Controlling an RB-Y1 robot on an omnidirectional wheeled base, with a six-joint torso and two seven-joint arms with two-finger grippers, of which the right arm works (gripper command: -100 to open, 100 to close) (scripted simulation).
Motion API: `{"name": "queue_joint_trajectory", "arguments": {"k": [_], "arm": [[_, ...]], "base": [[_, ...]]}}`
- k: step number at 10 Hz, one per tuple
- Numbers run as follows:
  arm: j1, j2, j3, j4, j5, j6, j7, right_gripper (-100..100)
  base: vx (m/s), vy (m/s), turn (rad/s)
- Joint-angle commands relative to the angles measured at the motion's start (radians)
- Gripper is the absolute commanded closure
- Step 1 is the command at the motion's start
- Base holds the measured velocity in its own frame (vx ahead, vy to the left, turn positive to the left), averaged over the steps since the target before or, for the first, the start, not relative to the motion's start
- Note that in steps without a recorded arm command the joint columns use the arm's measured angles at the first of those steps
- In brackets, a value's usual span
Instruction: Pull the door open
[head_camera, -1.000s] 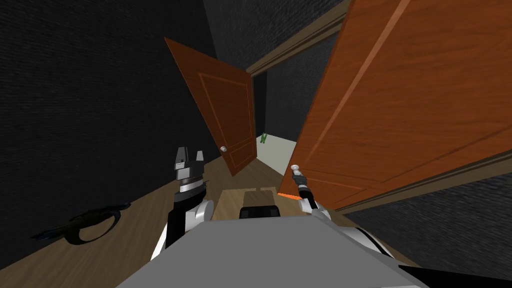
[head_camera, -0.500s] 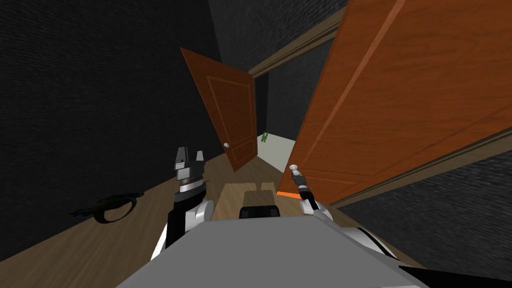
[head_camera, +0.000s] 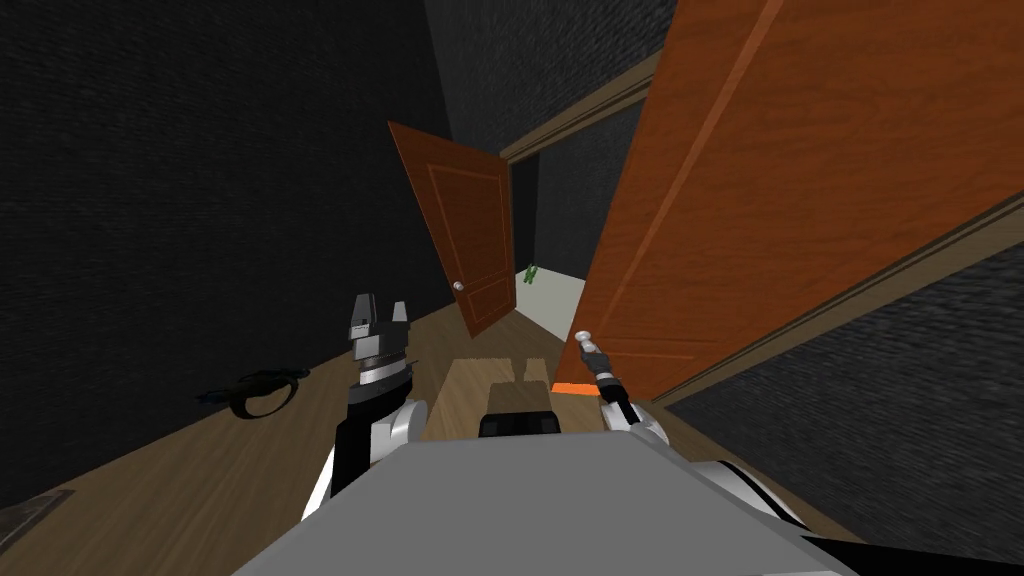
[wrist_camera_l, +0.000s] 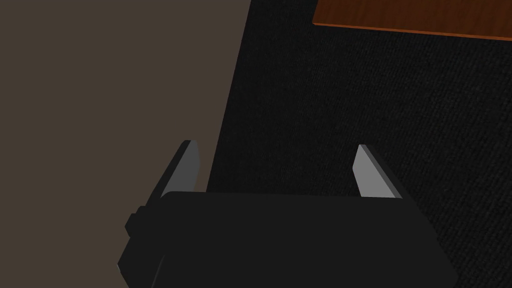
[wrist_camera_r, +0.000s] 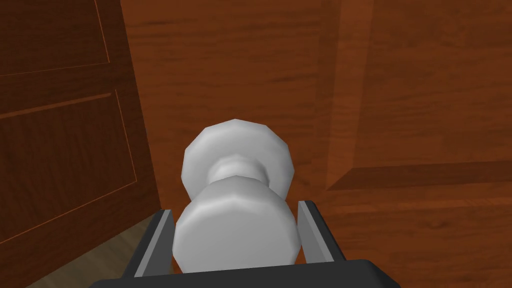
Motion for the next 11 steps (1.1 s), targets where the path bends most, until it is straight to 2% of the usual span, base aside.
{"name": "queue_joint_trajectory", "arguments": {"k": [1,3,8,9,10,11], "arm": [[0.011,-0.014,0.014,-0.001,0.013,-0.019,-0.023,100],[0.023,-0.028,0.028,-0.003,0.026,-0.039,-0.045,100],[0.063,-0.078,0.077,-0.008,0.071,-0.106,-0.124,100],[0.052,-0.071,0.072,0.000,0.067,-0.101,-0.112,100],[0.071,-0.087,0.087,0.006,0.079,-0.135,-0.134,100],[0.075,-0.091,0.090,0.008,0.082,-0.144,-0.139,100]], "base": [[-0.121,-0.020,0.081],[-0.180,-0.034,0.073],[-0.198,-0.056,0.070],[-0.089,-0.013,0.002],[-0.129,-0.060,0.110],[-0.197,-0.060,0.103]]}}
